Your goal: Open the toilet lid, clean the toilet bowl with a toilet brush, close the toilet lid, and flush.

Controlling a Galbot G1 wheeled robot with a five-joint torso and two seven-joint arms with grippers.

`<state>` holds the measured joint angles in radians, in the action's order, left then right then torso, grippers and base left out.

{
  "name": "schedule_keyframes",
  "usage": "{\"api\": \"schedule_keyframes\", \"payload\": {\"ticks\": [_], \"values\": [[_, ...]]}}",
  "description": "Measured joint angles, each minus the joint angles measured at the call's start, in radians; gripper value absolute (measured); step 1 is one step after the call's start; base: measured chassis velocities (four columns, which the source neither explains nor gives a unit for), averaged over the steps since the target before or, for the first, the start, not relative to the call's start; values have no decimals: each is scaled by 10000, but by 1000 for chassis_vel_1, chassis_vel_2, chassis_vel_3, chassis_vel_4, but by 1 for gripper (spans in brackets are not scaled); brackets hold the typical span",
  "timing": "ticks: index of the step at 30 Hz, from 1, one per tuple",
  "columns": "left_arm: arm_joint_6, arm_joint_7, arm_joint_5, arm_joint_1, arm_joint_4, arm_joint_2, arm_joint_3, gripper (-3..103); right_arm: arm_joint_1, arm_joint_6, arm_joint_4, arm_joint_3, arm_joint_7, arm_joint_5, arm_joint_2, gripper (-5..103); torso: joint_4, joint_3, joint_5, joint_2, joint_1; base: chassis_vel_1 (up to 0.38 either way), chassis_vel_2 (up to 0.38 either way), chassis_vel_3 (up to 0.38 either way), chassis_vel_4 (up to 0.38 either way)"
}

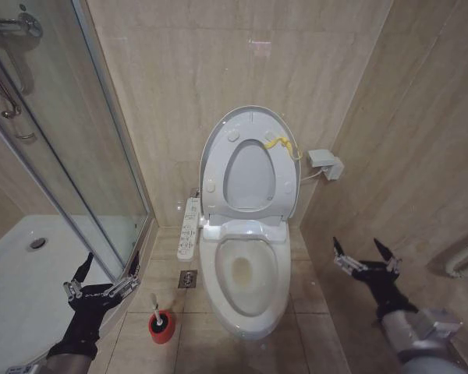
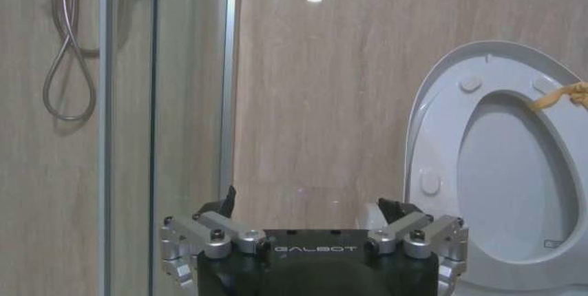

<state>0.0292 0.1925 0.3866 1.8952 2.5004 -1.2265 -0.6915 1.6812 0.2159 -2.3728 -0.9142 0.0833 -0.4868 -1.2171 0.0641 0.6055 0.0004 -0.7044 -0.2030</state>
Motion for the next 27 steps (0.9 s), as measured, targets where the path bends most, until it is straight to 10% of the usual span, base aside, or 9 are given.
{"api": "schedule_keyframes", "payload": {"ticks": [13, 27], "values": [[0, 0, 0, -1, -3, 1, 1, 100, -817, 1138, 269, -1228, -624, -1648, 1199, 100, 3, 0, -1, 0, 0, 0, 0, 0, 0], [0, -1, 0, -2, -4, 1, 2, 100, -3495, 1148, 561, 5, 1743, -3842, 1448, 100, 3, 0, -5, 0, 0, 0, 0, 0, 0]]}}
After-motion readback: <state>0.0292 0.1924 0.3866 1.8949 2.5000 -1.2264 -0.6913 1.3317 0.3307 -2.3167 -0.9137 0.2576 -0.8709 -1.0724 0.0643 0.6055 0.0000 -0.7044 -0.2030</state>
